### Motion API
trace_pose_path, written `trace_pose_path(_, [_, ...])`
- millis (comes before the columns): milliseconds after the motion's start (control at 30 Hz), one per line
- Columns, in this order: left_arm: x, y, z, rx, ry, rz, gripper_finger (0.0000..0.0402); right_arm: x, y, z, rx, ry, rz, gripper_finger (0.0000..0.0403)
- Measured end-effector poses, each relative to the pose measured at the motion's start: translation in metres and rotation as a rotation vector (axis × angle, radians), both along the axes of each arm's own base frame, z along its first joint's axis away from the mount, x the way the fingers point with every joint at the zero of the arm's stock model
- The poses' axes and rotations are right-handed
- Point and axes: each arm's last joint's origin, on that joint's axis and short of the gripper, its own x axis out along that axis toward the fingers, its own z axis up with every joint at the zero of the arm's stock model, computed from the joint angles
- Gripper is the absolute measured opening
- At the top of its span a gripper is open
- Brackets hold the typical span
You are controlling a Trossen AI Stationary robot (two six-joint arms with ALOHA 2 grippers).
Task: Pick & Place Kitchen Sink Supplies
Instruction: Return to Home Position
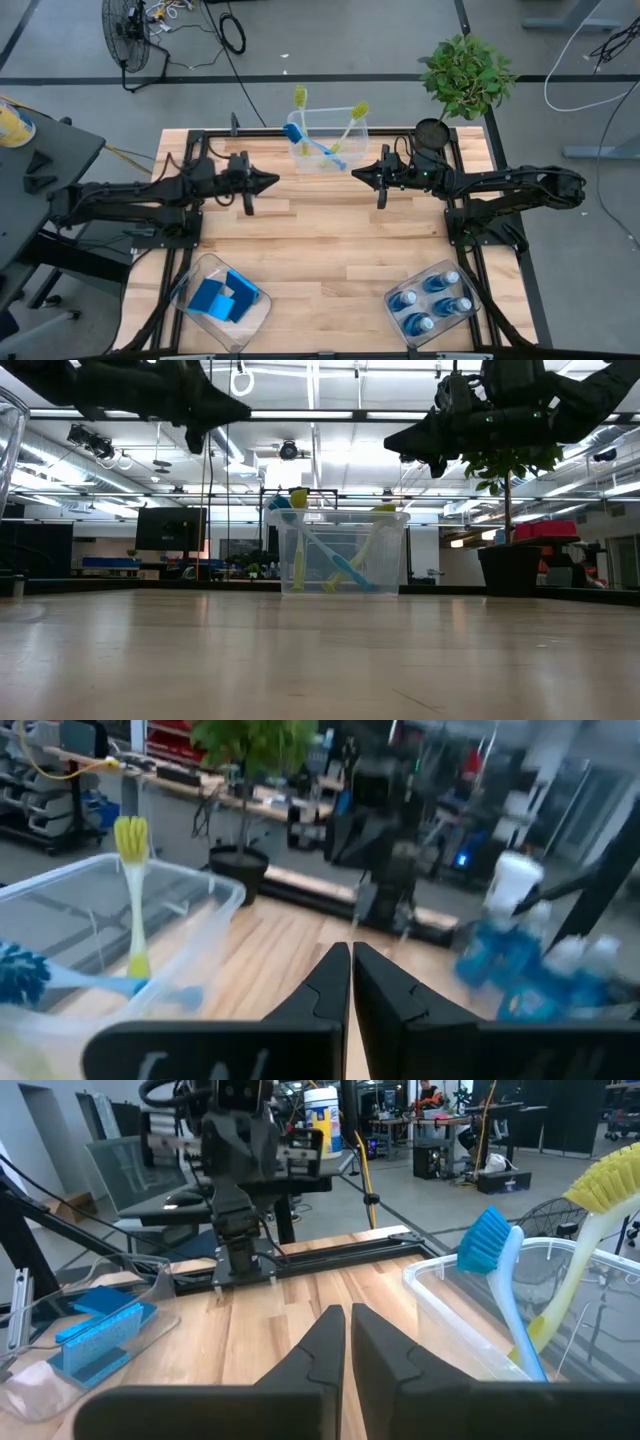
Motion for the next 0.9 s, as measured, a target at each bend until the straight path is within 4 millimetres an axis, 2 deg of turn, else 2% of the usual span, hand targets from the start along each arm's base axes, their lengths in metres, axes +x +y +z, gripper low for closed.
trace_pose_path(167, [-0.013, -0.004, 0.013, -0.069, -0.093, -0.005, 0.0019, 0.000, 0.000, 0.000, 0.000, 0.000, 0.000, 0.0027])
trace_pose_path(567, [-0.030, -0.037, 0.020, 0.156, -0.050, -0.082, 0.0018, 0.000, 0.000, 0.000, 0.000, 0.000, 0.000, 0.0027])
trace_pose_path(900, [-0.051, -0.042, 0.026, 0.154, -0.077, -0.084, 0.0018, 0.000, 0.000, 0.000, 0.000, 0.000, 0.000, 0.0027])
